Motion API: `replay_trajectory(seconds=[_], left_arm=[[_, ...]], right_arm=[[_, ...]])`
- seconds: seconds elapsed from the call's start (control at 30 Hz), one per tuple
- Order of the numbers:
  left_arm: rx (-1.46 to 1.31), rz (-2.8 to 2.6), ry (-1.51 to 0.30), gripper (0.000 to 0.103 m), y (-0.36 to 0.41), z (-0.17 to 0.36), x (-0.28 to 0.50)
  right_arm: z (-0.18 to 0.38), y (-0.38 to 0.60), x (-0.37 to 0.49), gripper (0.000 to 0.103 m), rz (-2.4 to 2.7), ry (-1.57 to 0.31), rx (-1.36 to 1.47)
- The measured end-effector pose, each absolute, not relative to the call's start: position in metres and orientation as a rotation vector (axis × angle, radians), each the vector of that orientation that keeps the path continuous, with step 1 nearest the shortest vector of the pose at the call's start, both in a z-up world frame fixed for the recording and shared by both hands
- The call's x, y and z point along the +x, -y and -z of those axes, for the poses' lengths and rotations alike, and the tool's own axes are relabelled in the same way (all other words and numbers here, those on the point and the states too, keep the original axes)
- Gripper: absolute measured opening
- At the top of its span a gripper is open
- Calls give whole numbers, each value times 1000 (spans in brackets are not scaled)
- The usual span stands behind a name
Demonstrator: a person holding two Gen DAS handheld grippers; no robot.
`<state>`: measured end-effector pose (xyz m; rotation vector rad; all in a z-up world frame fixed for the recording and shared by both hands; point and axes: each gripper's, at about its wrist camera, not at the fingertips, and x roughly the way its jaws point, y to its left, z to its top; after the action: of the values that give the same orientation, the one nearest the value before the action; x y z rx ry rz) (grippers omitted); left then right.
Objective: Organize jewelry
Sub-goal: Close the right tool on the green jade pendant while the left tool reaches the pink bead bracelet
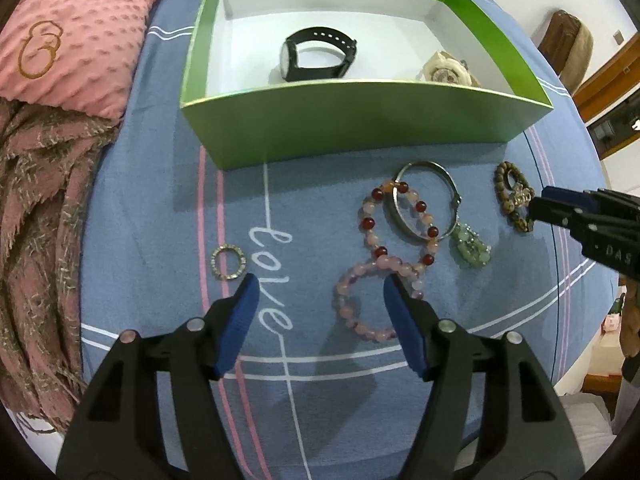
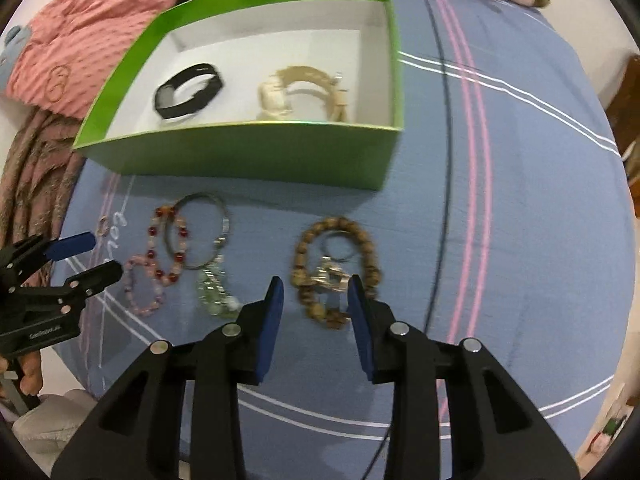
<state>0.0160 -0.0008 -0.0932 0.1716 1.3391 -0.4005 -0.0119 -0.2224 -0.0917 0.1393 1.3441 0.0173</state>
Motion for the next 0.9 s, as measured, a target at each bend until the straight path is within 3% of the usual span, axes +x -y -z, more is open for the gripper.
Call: replay_trajectory(seconds=[0.4, 0.5, 0.7, 0.9], left_arm=[[178, 476, -1376, 66, 16, 109, 11], [144, 492, -1383, 51, 15, 113, 13], [164, 495, -1357, 45, 18, 115, 15], [215, 442, -1339, 19, 17, 115, 14]], right_arm=[[90, 198, -15, 35, -122, -1351, 116], [91, 201, -14, 35, -122, -1358, 131], [100, 167, -6, 35, -195, -1373, 110], [116, 136, 1, 35, -216, -1400, 23]])
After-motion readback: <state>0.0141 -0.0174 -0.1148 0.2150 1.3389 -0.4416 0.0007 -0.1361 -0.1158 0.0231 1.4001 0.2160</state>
